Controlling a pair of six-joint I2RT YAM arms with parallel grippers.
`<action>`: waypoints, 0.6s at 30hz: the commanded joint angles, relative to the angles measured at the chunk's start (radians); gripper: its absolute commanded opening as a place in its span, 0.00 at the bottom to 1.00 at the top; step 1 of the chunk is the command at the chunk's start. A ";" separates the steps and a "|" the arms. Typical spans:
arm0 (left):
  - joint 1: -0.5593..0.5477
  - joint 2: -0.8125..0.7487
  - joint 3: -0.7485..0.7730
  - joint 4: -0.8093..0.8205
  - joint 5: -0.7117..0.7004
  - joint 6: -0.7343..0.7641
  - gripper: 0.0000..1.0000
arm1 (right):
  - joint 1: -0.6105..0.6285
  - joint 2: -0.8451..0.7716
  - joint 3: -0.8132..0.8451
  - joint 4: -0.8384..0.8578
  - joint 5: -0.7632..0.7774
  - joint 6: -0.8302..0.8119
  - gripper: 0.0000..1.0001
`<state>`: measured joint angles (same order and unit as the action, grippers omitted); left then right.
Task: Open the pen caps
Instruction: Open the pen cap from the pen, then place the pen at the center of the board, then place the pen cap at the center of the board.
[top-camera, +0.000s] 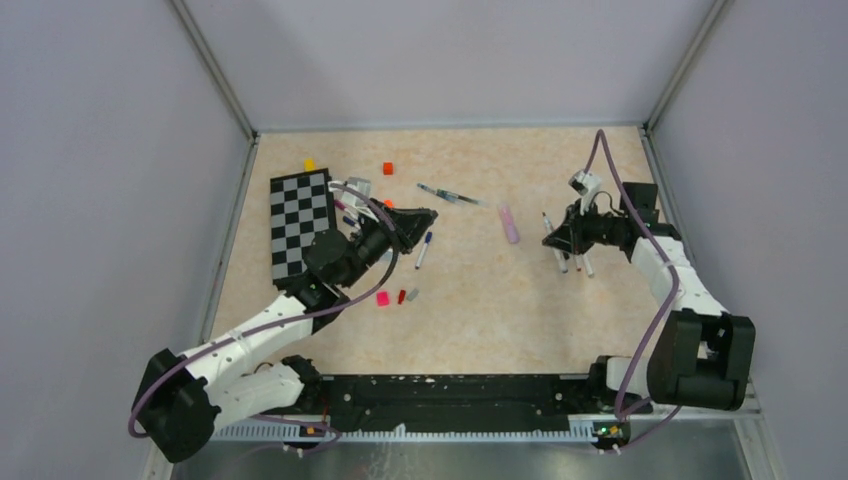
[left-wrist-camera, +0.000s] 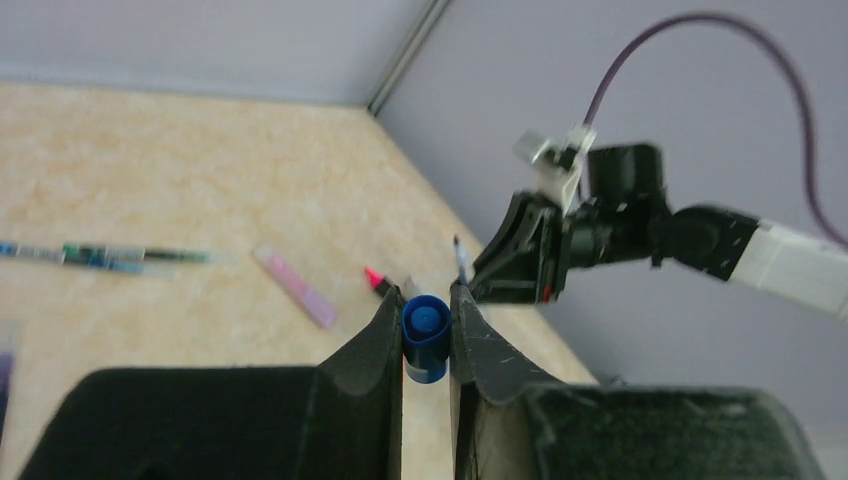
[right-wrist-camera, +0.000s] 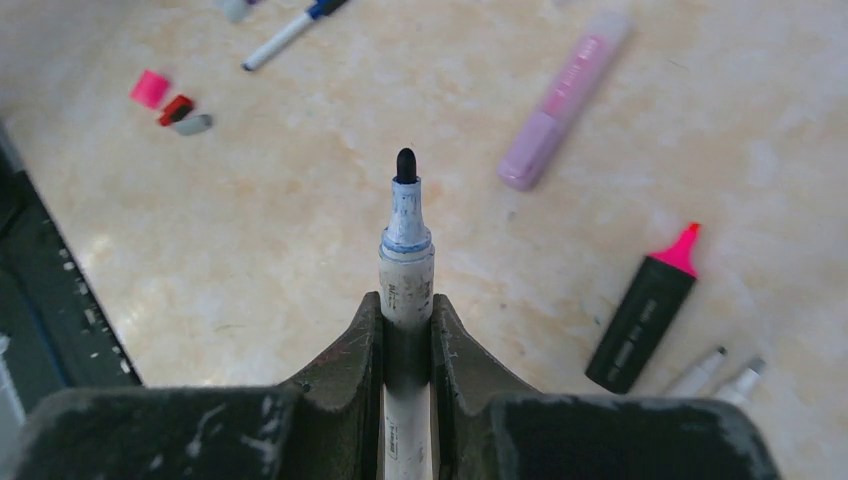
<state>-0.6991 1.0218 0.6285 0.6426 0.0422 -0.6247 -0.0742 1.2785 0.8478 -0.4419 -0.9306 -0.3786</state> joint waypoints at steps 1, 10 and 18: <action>0.003 -0.018 -0.063 -0.250 0.090 -0.026 0.00 | -0.046 0.012 0.043 0.028 0.224 0.001 0.00; -0.022 0.107 -0.060 -0.493 0.172 -0.013 0.00 | -0.190 0.078 0.059 0.033 0.366 -0.015 0.00; -0.090 0.205 -0.044 -0.600 0.055 0.045 0.00 | -0.216 0.209 0.108 0.008 0.461 -0.046 0.02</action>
<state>-0.7673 1.2018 0.5594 0.0978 0.1627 -0.6243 -0.2768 1.4353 0.8883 -0.4355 -0.5243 -0.3981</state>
